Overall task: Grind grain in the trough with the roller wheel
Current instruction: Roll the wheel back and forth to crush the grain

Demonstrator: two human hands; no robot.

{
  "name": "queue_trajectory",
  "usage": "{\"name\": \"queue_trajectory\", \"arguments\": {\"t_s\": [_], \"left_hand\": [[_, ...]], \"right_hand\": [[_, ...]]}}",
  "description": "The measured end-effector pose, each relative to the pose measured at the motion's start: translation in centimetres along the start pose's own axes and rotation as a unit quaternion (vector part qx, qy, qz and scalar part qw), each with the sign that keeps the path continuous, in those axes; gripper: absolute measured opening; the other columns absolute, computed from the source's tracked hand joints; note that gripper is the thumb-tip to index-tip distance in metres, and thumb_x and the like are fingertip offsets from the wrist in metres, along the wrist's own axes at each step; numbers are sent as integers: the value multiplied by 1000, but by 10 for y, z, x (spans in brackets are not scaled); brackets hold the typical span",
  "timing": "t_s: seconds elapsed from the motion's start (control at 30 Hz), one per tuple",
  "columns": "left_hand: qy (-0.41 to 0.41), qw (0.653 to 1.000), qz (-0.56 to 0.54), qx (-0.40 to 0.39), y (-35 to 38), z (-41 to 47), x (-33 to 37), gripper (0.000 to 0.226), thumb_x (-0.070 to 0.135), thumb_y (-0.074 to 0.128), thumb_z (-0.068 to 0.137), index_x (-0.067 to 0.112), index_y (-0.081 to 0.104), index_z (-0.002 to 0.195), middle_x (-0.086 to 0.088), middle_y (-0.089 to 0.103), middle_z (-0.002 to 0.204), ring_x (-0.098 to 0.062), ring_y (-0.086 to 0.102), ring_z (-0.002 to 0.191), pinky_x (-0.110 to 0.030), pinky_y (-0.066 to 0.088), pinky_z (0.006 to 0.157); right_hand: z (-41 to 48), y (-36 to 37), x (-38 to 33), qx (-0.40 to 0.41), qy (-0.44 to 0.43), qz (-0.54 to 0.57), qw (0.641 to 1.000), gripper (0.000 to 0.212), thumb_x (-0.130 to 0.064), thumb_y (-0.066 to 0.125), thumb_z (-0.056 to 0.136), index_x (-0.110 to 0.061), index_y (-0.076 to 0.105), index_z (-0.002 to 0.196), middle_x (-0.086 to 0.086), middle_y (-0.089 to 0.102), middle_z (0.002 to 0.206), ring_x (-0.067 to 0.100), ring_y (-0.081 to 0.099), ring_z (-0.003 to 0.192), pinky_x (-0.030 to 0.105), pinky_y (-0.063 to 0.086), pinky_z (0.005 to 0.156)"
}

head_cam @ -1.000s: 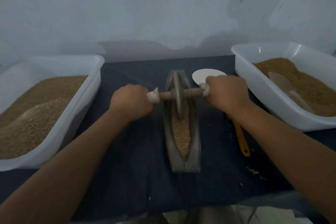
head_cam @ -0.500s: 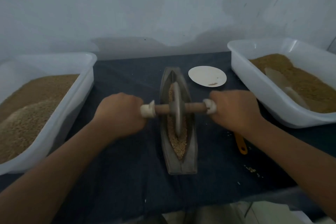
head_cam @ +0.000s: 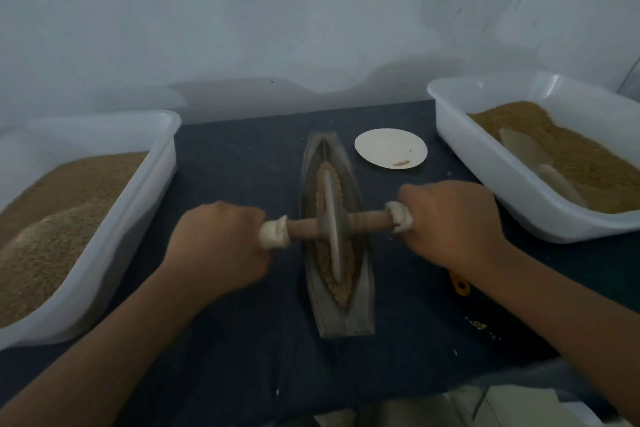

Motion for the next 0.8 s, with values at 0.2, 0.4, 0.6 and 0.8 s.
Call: {"name": "queue_trajectory", "arguments": {"t_s": [0.2,0.4,0.6,0.8], "left_hand": [[-78,995,0,-62,22,79,-8,32,55,56,79,27,51,64,9,52,65,-23,51,61,-32,42,59],[-95,989,-30,-112,17,94,-7,29,49,57,85,25,54,69,2,65,80,-25,59,70,-34,47,65],[30,999,31,9,-7,12,1,43,53,64,71,32,29,56,14,30,48,-15,29,41,-20,14,47],[-86,994,-45,-56,28,65,-12,41,61,49,86,27,49,63,11,53,65,-23,55,61,-32,43,57]], "right_hand": [[58,33,15,-54,94,-41,993,33,-48,44,97,-28,43,70,-6,49,61,18,51,54,33,46,52],[78,28,13,-68,97,-39,992,35,-36,55,97,-26,42,65,-1,54,62,17,47,54,32,41,53],[-4,7,3,-10,27,-13,1000,35,-56,56,79,-30,38,63,-14,37,52,9,40,43,27,36,41],[55,28,12,-8,42,-54,998,32,-41,50,92,-26,39,66,-8,41,55,14,39,45,28,36,45]]}}
Point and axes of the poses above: each hand's wrist, its own z-axis towards the middle knuckle, its own y-axis out of the palm, x = y × z, the point moved 3 cm from there along z, towards the middle knuckle
